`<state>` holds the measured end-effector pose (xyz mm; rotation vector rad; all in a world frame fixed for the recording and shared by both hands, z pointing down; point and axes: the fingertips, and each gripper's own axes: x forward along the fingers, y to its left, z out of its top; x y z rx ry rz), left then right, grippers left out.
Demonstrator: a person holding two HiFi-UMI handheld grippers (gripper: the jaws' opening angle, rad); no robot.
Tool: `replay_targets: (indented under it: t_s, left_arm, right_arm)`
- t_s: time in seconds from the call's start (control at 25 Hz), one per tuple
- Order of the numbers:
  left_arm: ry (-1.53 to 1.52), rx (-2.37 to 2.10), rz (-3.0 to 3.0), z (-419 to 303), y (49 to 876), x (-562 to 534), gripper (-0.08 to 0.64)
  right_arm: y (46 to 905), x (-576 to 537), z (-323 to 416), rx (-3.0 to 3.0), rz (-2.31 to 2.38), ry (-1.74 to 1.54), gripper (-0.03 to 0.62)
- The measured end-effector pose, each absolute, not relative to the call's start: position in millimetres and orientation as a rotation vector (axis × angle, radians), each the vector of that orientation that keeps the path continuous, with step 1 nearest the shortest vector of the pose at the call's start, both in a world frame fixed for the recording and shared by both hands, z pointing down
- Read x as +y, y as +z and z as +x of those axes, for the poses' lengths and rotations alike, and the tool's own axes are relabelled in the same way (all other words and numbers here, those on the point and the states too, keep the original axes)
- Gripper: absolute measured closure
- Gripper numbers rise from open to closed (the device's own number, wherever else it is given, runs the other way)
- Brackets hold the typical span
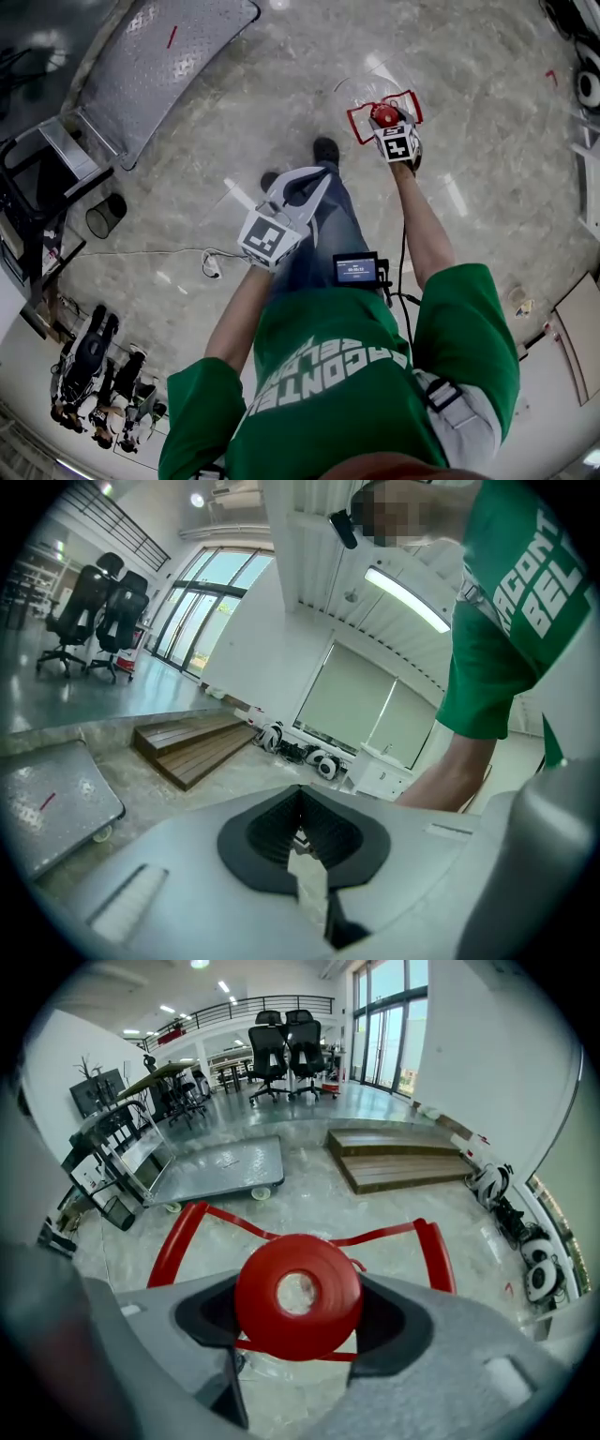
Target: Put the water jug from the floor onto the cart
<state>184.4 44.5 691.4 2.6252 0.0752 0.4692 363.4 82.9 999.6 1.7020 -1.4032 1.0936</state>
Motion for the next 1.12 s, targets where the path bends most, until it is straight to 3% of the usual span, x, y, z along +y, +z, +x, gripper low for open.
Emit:
replay_targets:
  t_s: [0.6,1.12]
  left_arm:
    - [0.257,-0.269,2.81,99,567,-22,0.543]
    - [0.116,-0.65,2.845,7,513,-90,0.543]
  right_arm:
    - [701,2,353,-1.688,1.741,0.718,0.29]
    - [553,-110,270,-1.983,1.608,0.449,0.29]
